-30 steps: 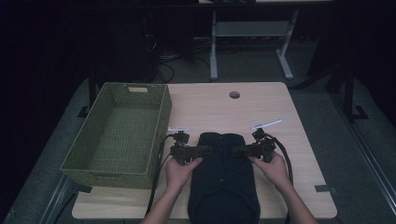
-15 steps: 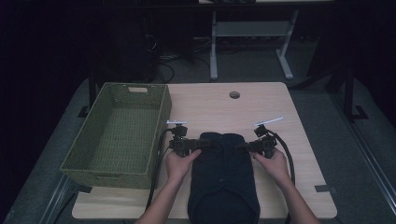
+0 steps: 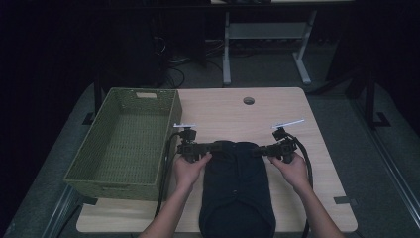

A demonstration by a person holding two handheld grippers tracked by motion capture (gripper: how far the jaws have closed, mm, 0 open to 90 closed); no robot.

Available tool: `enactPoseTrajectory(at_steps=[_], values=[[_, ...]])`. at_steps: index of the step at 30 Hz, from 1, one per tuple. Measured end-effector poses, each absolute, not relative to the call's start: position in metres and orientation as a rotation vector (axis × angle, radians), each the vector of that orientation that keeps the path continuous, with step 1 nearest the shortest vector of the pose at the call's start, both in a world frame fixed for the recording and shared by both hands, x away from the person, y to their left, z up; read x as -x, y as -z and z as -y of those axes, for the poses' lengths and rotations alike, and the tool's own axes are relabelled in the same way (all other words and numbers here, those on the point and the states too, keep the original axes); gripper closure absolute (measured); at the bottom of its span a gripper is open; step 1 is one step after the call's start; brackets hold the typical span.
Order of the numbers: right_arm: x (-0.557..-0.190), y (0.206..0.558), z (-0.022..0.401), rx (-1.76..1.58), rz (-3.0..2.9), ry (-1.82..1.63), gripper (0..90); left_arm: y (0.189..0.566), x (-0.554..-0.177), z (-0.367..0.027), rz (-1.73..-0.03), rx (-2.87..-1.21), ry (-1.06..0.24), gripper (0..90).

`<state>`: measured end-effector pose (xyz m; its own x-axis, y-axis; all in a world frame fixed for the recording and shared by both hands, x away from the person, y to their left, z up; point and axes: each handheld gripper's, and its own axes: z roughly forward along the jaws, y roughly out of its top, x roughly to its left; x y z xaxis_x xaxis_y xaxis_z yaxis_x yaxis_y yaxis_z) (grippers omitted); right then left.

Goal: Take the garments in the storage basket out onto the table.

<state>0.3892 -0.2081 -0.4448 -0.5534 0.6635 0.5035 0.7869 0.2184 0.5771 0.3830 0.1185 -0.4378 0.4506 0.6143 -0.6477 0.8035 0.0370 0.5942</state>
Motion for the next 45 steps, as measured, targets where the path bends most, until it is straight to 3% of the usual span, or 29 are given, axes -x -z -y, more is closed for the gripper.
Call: enactPoseTrajectory(at_steps=[29,40,45], values=[[-0.413,0.450,0.225,1.526,2.283,1.176,54.6,0.469,-0.413,-0.122,-1.393,-1.722,0.203,59.8],[-0.416,0.461,0.219,1.536,2.253,1.114,55.7,0.474,-0.413,-0.120,-1.394,-1.757,0.228,60.7],[-0.417,0.466,0.215,1.535,2.248,1.115,63.3,0.475,-0.414,-0.118,-1.388,-1.775,0.238,65.7]])
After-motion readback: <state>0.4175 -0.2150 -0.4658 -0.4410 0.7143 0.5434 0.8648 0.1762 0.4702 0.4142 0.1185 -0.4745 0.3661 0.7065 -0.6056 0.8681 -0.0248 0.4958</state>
